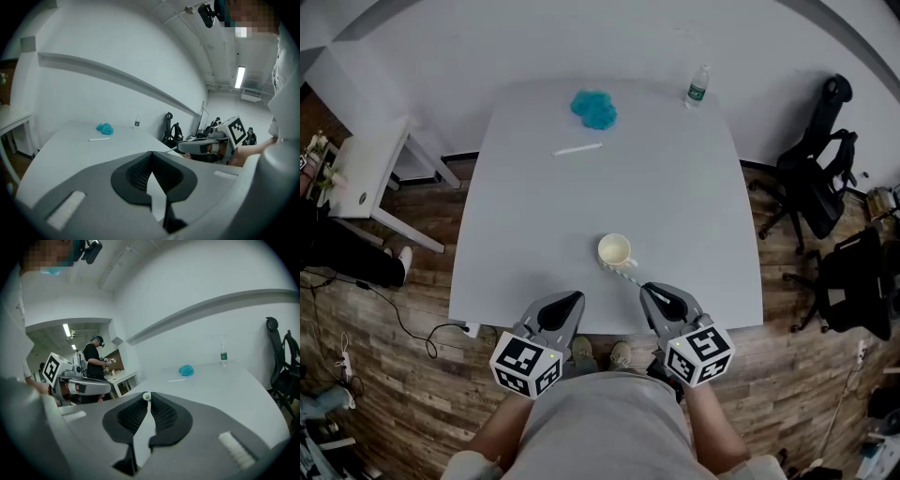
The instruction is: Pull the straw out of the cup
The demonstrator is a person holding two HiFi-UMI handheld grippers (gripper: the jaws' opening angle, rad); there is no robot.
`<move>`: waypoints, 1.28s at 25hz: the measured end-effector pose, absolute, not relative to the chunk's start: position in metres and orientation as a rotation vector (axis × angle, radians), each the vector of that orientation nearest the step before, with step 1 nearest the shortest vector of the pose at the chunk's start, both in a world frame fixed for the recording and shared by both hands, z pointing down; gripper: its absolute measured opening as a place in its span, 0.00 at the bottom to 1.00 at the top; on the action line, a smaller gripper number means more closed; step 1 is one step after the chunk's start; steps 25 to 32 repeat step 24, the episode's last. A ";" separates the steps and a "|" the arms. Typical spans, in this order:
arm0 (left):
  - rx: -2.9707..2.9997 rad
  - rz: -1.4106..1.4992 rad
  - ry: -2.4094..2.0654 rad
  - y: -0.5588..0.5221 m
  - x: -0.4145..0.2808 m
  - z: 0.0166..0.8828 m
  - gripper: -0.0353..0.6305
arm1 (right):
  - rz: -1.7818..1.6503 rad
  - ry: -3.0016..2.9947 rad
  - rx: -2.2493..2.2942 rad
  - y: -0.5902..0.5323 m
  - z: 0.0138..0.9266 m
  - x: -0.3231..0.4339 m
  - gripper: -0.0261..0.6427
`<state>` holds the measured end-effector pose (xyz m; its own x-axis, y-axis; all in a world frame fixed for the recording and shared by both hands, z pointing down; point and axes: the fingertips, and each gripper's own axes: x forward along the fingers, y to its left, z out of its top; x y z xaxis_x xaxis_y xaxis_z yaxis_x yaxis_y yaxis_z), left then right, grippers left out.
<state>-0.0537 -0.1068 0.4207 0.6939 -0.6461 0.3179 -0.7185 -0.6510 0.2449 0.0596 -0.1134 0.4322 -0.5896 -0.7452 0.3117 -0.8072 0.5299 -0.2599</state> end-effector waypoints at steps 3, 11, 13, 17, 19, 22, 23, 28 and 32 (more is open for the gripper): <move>2.556 0.277 -1.074 -0.110 -0.053 0.418 0.08 | 0.568 -2.621 1.292 -0.115 0.430 0.053 0.08; 2.572 0.293 -1.046 -0.109 -0.046 0.416 0.08 | 0.577 -2.634 1.251 -0.113 0.428 0.050 0.08; 2.572 0.296 -1.039 -0.109 -0.044 0.417 0.08 | 0.579 -2.632 1.247 -0.113 0.428 0.052 0.08; 2.571 0.301 -1.030 -0.108 -0.043 0.418 0.08 | 0.576 -2.631 1.242 -0.114 0.428 0.053 0.08; 2.570 0.307 -1.027 -0.108 -0.043 0.419 0.08 | 0.580 -2.632 1.238 -0.114 0.428 0.055 0.08; 2.568 0.313 -1.020 -0.107 -0.041 0.420 0.08 | 0.588 -2.634 1.235 -0.113 0.429 0.057 0.08; 2.567 0.314 -1.018 -0.107 -0.041 0.420 0.08 | 0.593 -2.635 1.234 -0.112 0.429 0.057 0.08; 2.566 0.315 -1.016 -0.106 -0.041 0.420 0.08 | 0.597 -2.637 1.233 -0.112 0.429 0.057 0.08; 2.566 0.315 -1.016 -0.106 -0.041 0.420 0.08 | 0.597 -2.637 1.233 -0.112 0.429 0.057 0.08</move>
